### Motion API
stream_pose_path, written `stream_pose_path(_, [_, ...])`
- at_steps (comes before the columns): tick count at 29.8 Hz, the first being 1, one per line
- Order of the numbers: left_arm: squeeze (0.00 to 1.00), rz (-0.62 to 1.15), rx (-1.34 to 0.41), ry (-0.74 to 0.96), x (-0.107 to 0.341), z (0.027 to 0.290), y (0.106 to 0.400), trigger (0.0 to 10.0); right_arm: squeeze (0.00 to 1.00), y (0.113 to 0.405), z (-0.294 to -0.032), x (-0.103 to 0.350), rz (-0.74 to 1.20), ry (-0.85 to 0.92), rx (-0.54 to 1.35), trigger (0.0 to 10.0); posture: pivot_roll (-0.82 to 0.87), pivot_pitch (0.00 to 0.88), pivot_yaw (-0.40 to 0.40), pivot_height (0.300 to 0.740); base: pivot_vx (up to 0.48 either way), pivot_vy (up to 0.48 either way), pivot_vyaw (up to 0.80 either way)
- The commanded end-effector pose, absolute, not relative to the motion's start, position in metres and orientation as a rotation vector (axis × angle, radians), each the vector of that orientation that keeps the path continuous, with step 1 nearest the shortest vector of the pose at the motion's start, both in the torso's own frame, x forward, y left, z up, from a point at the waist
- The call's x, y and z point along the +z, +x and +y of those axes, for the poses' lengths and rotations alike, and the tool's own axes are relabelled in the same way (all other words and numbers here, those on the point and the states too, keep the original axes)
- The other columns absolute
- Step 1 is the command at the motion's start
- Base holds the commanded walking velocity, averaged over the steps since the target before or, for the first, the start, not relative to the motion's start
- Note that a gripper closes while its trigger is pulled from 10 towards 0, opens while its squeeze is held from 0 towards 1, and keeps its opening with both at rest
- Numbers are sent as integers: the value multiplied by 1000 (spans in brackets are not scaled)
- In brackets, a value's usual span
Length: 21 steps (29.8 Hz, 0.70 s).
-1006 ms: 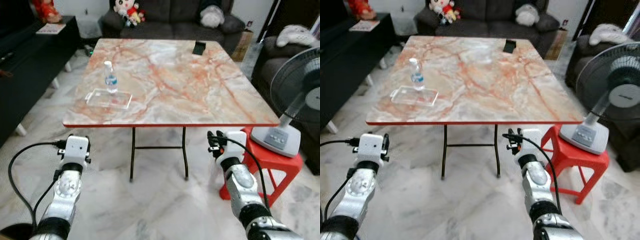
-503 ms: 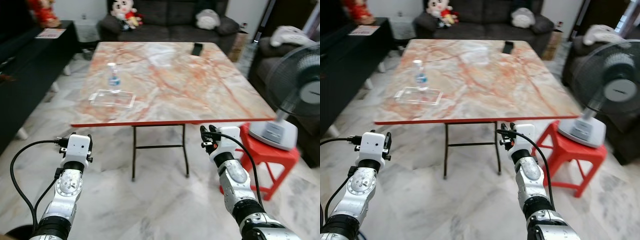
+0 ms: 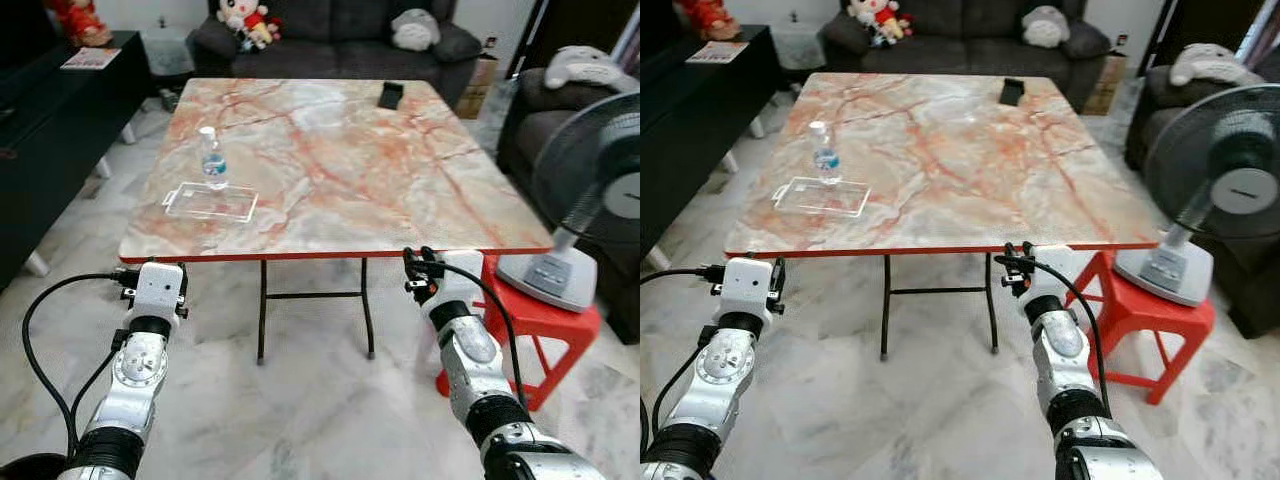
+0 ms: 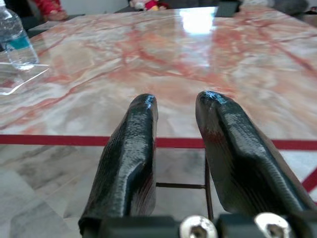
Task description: Picking trash to rubbish bin
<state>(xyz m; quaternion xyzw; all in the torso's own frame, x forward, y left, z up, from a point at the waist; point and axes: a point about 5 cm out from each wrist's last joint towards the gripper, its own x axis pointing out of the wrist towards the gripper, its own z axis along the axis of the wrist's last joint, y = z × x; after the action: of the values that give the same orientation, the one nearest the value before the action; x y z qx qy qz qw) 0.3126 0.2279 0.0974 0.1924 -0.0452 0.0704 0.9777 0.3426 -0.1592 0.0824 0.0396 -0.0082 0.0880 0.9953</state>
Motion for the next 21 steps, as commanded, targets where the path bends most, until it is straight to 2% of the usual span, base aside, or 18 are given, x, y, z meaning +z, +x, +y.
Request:
stream_pose_path(1, [0,-112,152,390,103,228,315,10000,0,347,-160,91,-48,75,173,10000,14,0,-59,740,315,0,0])
stream_pose_path(9, [0,-115,156,387,105,228,315,10000,0,348,-158,93,-50,95,179,10000,15,0,-61,740,315,0,0])
stream_pose_path(12, [0,-117,157,386,105,228,315,10000,0,349,-158,93,-55,103,176,10000,14,0,-62,740,315,0,-800])
stream_pose_path(21, [0,-123,158,386,107,227,316,10000,0,349,-158,94,-60,95,178,10000,14,0,-62,740,315,0,0])
